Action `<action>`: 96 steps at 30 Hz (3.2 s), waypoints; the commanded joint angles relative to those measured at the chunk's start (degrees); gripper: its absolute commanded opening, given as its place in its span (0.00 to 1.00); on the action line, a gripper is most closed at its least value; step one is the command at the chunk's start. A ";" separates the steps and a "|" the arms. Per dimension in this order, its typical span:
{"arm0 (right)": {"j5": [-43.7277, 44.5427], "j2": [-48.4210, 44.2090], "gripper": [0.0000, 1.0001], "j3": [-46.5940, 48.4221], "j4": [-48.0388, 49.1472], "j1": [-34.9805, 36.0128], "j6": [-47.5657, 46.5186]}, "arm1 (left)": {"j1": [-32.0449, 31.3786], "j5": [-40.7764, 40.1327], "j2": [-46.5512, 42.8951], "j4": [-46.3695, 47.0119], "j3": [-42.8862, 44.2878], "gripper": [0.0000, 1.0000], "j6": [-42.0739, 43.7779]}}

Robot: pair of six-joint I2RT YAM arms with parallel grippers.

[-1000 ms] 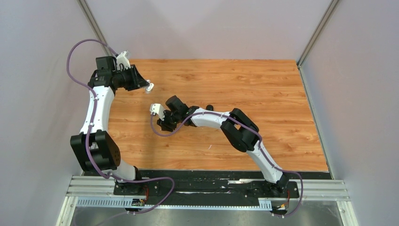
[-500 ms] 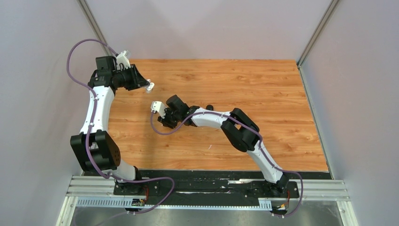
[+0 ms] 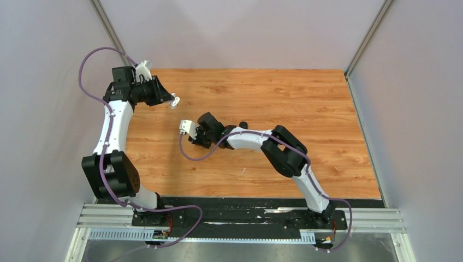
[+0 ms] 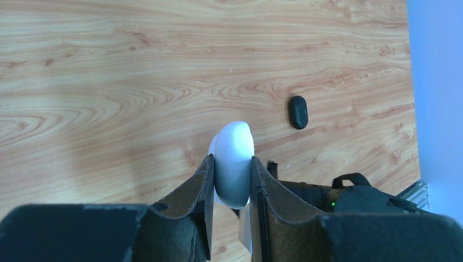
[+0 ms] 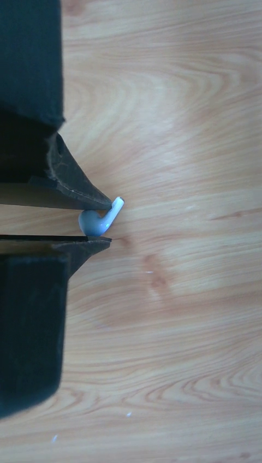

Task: Insert the wireless bluetooth earbuds into the charging case
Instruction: Pick up the earbud from the center of the board, then place the earbud in the charging case.

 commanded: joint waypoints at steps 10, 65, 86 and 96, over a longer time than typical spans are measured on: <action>-1.95 -34.45 0.00 -28.47 13.77 -8.31 -34.26 | -7.27 5.67 6.96 5.80 0.77 0.00 0.71; 10.95 -37.93 0.00 -13.36 -17.45 -10.33 -31.79 | -27.67 15.24 10.21 15.76 2.37 0.00 -5.97; 11.00 -37.96 0.00 -14.34 -17.73 -8.79 -38.39 | -27.58 16.43 11.73 17.47 2.81 0.00 -9.03; 12.48 -38.87 0.00 -15.21 -17.83 -8.78 -39.39 | -27.16 15.24 11.99 17.45 2.89 0.00 -10.08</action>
